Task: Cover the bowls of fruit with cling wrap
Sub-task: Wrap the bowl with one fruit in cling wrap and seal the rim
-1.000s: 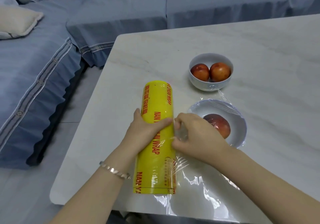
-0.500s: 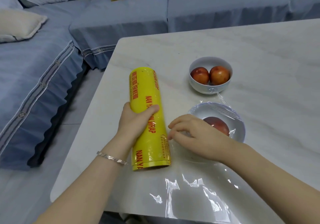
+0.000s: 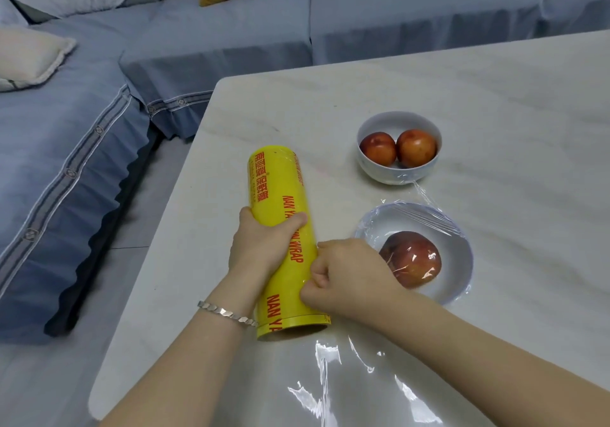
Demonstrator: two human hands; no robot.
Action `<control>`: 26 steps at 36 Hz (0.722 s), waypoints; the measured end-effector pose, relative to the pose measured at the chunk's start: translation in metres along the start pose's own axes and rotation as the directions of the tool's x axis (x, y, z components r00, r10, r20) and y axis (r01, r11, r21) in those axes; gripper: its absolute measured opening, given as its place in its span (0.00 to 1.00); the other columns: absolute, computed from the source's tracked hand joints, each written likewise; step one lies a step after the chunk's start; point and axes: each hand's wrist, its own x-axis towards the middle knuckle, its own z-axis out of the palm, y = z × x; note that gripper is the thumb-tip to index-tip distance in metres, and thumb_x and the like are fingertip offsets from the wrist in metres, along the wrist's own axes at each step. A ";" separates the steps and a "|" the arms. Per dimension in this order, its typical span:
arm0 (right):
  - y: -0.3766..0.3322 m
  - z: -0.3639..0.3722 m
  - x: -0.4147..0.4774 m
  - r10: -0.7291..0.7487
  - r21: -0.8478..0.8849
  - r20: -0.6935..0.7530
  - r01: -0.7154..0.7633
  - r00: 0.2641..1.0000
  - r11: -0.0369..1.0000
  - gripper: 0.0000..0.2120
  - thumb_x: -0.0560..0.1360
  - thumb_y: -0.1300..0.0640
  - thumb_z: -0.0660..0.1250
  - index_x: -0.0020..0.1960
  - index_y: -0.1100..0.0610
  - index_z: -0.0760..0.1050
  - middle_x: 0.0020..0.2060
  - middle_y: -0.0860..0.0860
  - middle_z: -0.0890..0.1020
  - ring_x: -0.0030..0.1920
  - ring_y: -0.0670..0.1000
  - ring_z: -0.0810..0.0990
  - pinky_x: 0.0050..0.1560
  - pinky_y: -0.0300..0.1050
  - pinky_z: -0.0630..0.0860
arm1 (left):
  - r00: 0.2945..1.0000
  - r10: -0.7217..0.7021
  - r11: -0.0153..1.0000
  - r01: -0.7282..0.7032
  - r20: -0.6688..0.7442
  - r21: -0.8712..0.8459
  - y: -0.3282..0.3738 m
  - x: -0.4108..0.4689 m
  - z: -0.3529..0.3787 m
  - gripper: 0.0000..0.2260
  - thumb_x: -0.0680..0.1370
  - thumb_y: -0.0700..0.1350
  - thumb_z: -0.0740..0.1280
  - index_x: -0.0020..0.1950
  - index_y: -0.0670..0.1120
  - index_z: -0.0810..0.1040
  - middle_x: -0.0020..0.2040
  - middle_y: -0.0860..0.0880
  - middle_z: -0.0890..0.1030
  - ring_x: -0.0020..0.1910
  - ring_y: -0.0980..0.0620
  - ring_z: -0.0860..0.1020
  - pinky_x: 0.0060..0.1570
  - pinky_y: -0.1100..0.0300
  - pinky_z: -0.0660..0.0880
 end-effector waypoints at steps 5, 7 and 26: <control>0.022 0.012 0.006 -0.064 0.072 -0.088 0.071 0.994 0.995 0.13 0.62 0.53 0.51 0.23 0.52 0.50 0.25 0.54 0.73 0.37 0.60 0.79 0.34 0.45 0.70 | 1.000 0.000 0.998 0.002 0.024 -0.069 -0.004 0.001 -0.005 0.27 0.68 0.56 0.74 0.61 0.50 0.69 0.50 0.51 0.76 0.45 0.49 0.78 0.44 0.55 0.74; 0.024 0.010 0.006 -0.053 0.107 -0.076 0.061 0.996 0.992 0.12 0.62 0.52 0.52 0.24 0.53 0.52 0.28 0.56 0.74 0.39 0.61 0.78 0.36 0.48 0.72 | 0.999 0.001 0.995 0.003 0.036 -0.099 -0.005 0.002 -0.007 0.25 0.68 0.55 0.74 0.60 0.49 0.69 0.49 0.51 0.77 0.43 0.51 0.77 0.40 0.58 0.73; 0.014 -0.064 -0.029 -0.126 0.015 -0.114 0.129 0.985 0.992 0.43 0.64 0.29 0.52 0.74 0.48 0.52 0.55 0.39 0.75 0.44 0.30 0.73 0.49 0.32 0.63 | 0.998 0.006 0.988 0.004 0.066 -0.152 -0.009 0.000 -0.011 0.27 0.68 0.55 0.74 0.63 0.48 0.70 0.52 0.48 0.80 0.45 0.48 0.80 0.41 0.55 0.77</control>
